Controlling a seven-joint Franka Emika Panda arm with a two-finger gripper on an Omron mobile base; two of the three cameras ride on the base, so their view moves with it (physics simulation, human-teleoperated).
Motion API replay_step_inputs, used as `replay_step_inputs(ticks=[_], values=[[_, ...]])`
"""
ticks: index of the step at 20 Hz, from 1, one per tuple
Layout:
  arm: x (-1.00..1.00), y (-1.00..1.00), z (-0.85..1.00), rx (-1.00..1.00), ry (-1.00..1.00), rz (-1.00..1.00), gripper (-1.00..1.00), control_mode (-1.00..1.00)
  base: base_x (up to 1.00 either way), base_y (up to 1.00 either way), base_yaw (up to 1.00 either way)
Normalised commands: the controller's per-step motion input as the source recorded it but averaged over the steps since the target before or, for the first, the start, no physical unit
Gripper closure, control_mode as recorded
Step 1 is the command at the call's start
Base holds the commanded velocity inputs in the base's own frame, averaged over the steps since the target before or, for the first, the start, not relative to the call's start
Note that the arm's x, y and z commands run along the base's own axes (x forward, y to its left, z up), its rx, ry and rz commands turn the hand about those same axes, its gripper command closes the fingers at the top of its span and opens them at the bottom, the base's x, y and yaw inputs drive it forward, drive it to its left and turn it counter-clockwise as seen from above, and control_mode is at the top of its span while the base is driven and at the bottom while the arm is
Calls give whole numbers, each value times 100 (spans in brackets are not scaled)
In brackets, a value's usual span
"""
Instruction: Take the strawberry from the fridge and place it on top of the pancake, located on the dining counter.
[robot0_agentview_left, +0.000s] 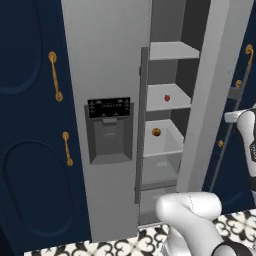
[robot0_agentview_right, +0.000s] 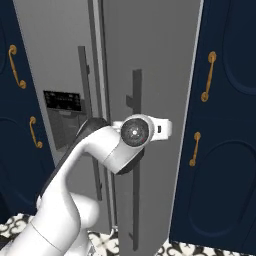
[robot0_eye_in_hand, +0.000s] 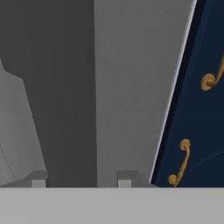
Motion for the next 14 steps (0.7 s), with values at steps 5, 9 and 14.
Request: replay_step_inputs(ticks=[5,9,14], values=[[-80,-12,15,-1,0,-11,-100,-100,0,0,0],[-64,47,67,-22,5,-13,-100,-100,0,0,0],[-8,91,39,-39,38,-8,-100,-100,0,0,0]])
